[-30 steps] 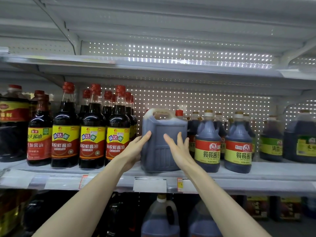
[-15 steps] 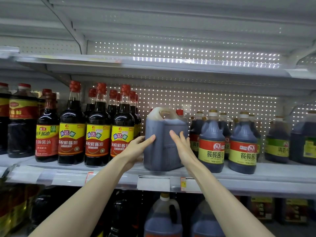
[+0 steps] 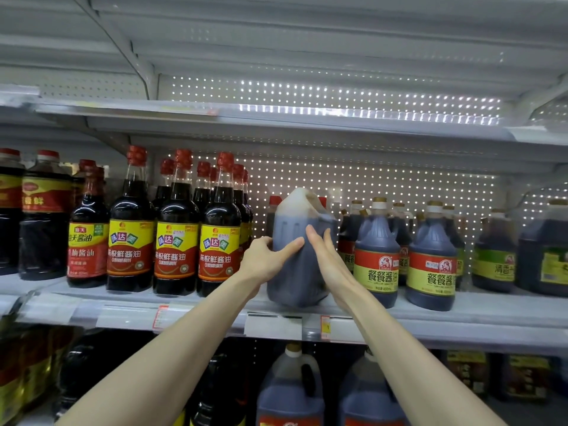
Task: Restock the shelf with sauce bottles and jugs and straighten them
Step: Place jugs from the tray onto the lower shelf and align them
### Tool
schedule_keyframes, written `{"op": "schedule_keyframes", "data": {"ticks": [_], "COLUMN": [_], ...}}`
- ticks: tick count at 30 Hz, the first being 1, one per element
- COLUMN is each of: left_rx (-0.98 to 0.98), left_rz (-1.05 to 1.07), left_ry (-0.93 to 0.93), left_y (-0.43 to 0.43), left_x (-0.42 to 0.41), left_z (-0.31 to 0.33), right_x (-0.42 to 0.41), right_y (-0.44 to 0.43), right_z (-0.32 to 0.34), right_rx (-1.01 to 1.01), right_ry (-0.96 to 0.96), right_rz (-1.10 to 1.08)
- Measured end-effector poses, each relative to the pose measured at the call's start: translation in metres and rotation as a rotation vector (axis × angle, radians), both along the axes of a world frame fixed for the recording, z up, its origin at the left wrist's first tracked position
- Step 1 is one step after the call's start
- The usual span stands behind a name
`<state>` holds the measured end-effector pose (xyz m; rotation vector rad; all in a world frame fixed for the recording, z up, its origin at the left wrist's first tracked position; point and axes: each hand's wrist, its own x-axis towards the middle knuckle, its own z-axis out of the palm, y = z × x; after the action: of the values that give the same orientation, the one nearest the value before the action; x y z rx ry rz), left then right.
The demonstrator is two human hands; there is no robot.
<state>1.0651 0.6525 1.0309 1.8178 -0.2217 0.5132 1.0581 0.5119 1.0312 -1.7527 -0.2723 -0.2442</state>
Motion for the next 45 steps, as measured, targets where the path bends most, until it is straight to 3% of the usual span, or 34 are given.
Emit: {"op": "schedule_keyframes", "data": {"ticks": [5, 14, 21, 25, 28, 34, 38, 45], "left_rx": [0.096, -0.19, -0.317, -0.273, -0.258, -0.385, -0.329, -0.153], "left_rz": [0.129, -0.192, -0.289, -0.145, -0.124, -0.332, -0.391, -0.21], "left_ry": [-0.081, -0.108, -0.09, -0.161, -0.061, 0.128, 0.155, 0.126], "left_y": [0.002, 0.018, 0.017, 0.016, 0.02, 0.019, 0.02, 0.024], "left_x": [-0.012, -0.022, -0.017, -0.003, 0.014, 0.034, 0.046, 0.04], "left_z": [-0.009, -0.022, -0.029, -0.029, -0.028, -0.03, -0.03, -0.025], "right_x": [0.002, 0.011, 0.013, 0.013, 0.011, 0.01, 0.012, 0.021], "right_y": [-0.002, 0.004, -0.002, -0.009, -0.004, 0.005, 0.002, -0.012], "right_z": [-0.006, -0.003, -0.006, -0.005, -0.005, -0.02, -0.016, -0.014], "right_rx": [0.112, 0.185, 0.174, 0.184, 0.194, 0.185, 0.186, 0.195], "right_ry": [-0.073, -0.166, -0.202, -0.205, -0.216, -0.257, -0.275, -0.212], "right_rz": [0.115, 0.047, 0.007, 0.045, 0.006, -0.052, -0.037, 0.026]}}
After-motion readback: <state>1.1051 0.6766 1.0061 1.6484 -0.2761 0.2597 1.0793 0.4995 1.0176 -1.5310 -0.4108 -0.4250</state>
